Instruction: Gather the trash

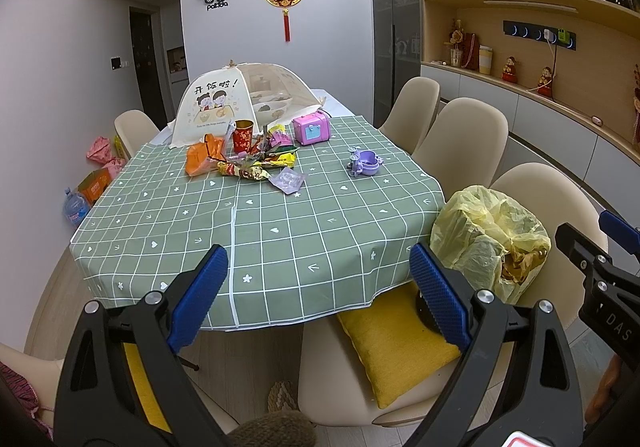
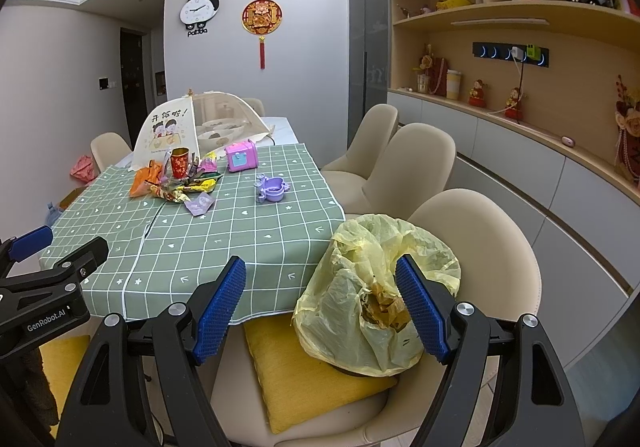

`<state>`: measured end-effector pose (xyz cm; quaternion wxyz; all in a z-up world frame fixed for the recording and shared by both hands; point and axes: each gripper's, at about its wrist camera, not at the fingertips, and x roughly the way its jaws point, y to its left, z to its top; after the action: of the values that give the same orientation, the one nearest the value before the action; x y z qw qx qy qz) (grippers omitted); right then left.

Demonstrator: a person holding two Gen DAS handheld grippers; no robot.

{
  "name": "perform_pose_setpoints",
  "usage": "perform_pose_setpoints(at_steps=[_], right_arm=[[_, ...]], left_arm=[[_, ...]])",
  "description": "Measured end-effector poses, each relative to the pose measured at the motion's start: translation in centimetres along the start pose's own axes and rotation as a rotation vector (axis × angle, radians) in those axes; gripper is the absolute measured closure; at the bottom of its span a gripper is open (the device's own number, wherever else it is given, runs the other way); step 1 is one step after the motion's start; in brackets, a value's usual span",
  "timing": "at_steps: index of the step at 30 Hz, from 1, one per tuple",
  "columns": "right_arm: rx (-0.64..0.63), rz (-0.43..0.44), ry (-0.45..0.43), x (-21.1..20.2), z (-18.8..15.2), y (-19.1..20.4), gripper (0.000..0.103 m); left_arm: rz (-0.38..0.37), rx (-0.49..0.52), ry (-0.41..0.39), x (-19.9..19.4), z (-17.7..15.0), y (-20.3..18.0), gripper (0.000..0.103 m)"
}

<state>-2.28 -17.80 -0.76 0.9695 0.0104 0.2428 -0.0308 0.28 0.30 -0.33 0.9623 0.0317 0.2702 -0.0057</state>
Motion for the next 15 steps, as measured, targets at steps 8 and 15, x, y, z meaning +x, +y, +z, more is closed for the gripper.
perform_pose_setpoints(at_steps=[8, 15], right_arm=[[-0.001, -0.003, 0.001, 0.1, 0.0, 0.0, 0.029], [-0.002, -0.008, 0.012, 1.0, 0.1, 0.1, 0.029]], left_arm=[[-0.004, -0.001, 0.003, 0.3, 0.0, 0.1, 0.015], [-0.009, -0.007, 0.016, 1.0, 0.1, 0.2, 0.015]])
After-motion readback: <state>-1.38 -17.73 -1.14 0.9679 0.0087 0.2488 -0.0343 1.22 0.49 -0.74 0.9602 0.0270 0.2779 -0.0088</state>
